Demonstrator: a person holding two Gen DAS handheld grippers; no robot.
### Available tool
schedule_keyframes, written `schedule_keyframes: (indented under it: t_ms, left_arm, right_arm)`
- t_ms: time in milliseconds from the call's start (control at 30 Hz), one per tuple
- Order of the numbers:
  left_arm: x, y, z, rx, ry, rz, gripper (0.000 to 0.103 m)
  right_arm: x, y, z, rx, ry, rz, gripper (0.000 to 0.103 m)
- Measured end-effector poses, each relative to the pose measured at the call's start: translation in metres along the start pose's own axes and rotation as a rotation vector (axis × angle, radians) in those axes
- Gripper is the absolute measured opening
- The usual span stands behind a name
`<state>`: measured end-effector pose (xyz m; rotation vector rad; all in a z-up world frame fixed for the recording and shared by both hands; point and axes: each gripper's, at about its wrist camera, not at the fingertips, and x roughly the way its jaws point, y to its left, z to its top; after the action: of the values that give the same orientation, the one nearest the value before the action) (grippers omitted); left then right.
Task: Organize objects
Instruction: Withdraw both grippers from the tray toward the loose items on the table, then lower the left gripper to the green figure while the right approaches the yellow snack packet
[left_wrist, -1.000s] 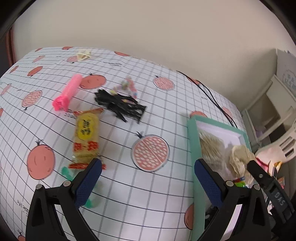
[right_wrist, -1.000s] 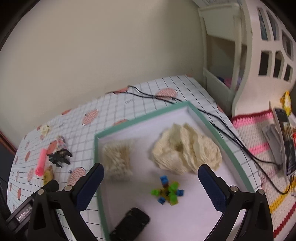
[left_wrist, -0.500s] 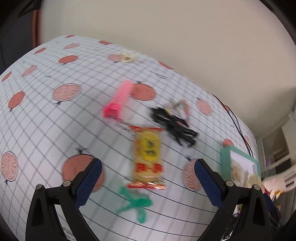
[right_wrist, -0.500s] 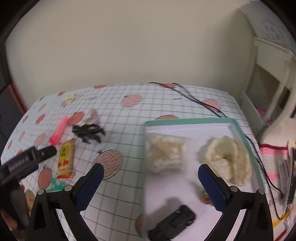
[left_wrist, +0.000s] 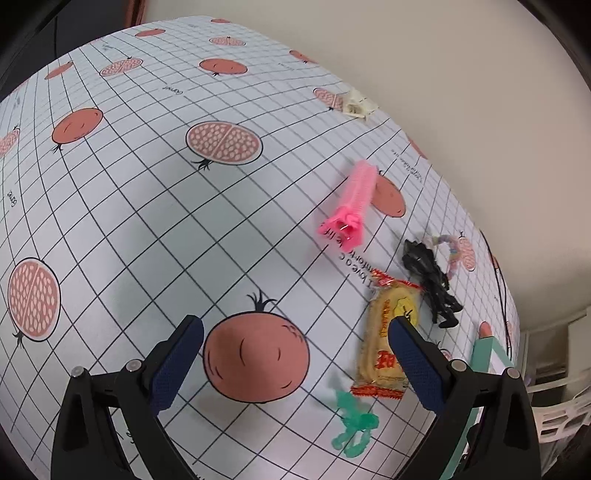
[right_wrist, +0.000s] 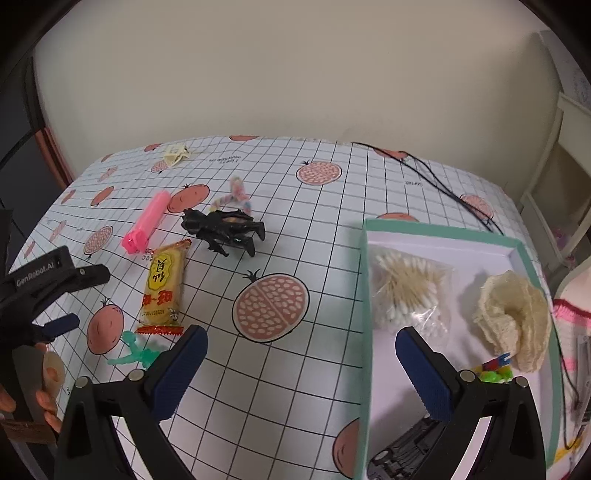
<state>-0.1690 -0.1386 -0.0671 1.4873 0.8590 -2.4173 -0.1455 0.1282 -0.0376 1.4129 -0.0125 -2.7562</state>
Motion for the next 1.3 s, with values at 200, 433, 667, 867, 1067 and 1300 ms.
schedule_keyframes:
  t_ms: [200,433,667,867,1067,1300]
  left_arm:
    - [0.006,-0.020,-0.009,0.121,0.034,0.034,0.100]
    - [0.016,-0.047,-0.025,0.288,0.092,0.072,0.100]
    - [0.030,-0.067,-0.043,0.426,0.161,0.100,0.100]
    - [0.039,-0.078,-0.057,0.541,0.192,0.172,0.100]
    - [0.039,-0.078,-0.061,0.560,0.212,0.232,0.100]
    - [0.033,-0.066,-0.050,0.507,0.206,0.244,0.096]
  right_arm:
    - [0.007,-0.003,0.001,0.049,0.011,-0.001,0.103]
    - [0.007,-0.008,0.003,0.065,0.001,-0.033,0.103]
    - [0.007,-0.015,0.002,0.082,0.001,-0.055,0.103]
    - [0.010,-0.009,0.001,0.058,0.004,-0.055,0.103]
    - [0.013,-0.001,0.001,0.034,0.009,-0.062,0.103]
    - [0.015,0.009,0.002,0.007,0.008,-0.052,0.103]
